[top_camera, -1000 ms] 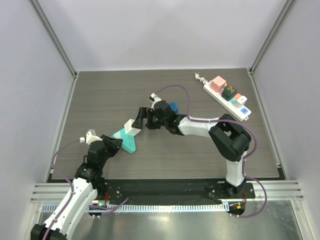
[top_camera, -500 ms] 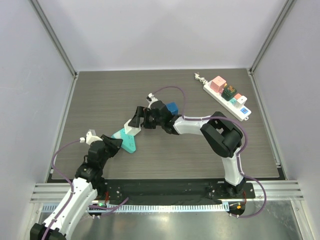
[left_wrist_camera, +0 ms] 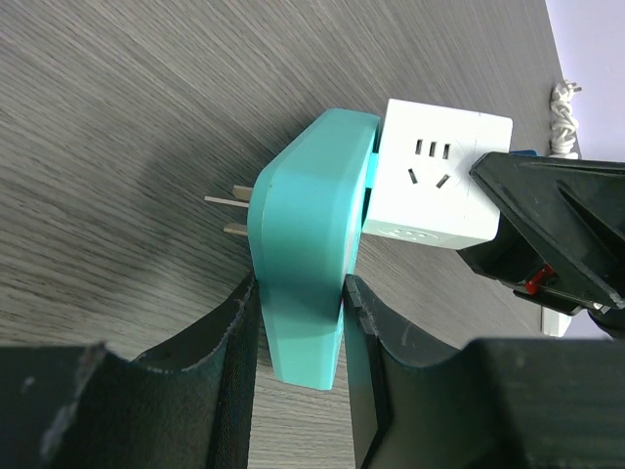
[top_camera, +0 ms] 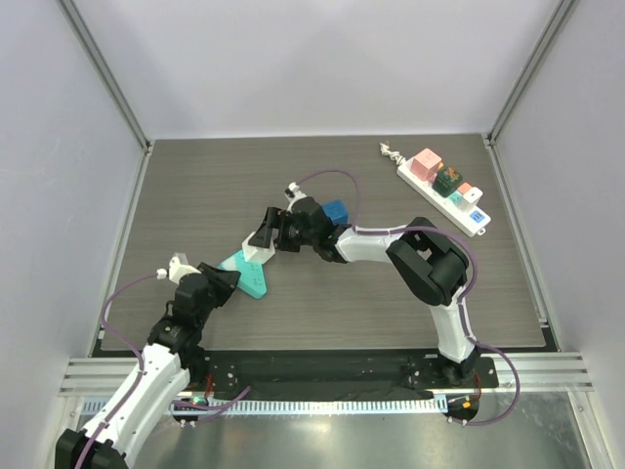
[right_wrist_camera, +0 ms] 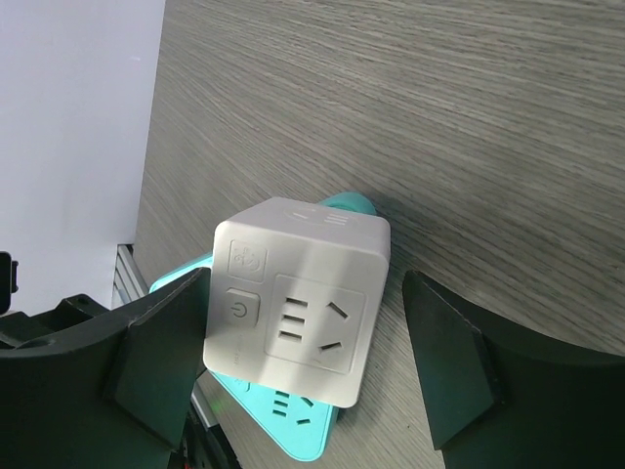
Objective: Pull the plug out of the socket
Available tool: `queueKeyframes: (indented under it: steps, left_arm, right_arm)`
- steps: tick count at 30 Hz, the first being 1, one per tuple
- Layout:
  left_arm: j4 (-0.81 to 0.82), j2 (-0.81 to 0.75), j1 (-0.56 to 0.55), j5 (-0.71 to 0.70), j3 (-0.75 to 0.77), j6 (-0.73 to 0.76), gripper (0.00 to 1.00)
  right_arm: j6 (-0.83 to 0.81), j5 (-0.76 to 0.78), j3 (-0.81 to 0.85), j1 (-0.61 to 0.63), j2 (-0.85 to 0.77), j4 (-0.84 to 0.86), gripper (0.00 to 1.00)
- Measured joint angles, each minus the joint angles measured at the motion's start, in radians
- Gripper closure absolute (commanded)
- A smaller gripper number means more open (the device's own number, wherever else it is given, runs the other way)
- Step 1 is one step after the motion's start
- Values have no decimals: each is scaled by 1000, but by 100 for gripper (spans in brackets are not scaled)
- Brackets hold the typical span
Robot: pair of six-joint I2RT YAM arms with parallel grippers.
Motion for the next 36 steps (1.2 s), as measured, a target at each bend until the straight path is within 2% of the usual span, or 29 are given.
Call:
queueKeyframes:
  steps: [4, 7, 8, 10, 11, 13, 14, 17, 23, 29, 33, 36]
  left_arm:
    - [-2, 2, -10, -12, 1, -6, 100]
    - [-3, 8, -18, -23, 6, -9, 100]
    - [-6, 10, -19, -26, 7, -11, 100]
    - [-10, 10, -25, -31, 8, -21, 100]
    - [-12, 10, -27, -33, 10, -23, 100]
    - [-14, 10, -32, -40, 10, -26, 100]
    - [-14, 10, -32, -42, 10, -27, 100]
    - [-18, 10, -38, -50, 12, -30, 100]
    - [-30, 10, -68, -73, 20, -32, 100]
    - [-34, 10, -98, -76, 31, -30, 100]
    - [-45, 14, -108, -90, 34, -33, 100]
    - [-53, 34, -120, -115, 39, -51, 100]
  right_arm:
    - [6, -2, 1, 0, 0, 4, 22]
    - [6, -2, 8, 0, 0, 2, 29]
    - [4, -1, 11, 0, 0, -4, 38]
    - [6, 2, 12, 0, 0, -6, 49]
    - [9, 2, 12, 0, 0, -8, 59]
    - [11, 0, 12, 0, 0, -8, 65]
    - [11, 0, 13, 0, 0, -10, 77]
    - [11, -3, 16, -3, 0, -15, 99]
    - [18, -77, 28, -34, 0, -59, 99]
    - [72, -200, -22, -85, 0, -18, 99]
    - [21, -150, 18, -56, -8, -103, 99]
    - [-50, -28, 105, -4, -12, -234, 99]
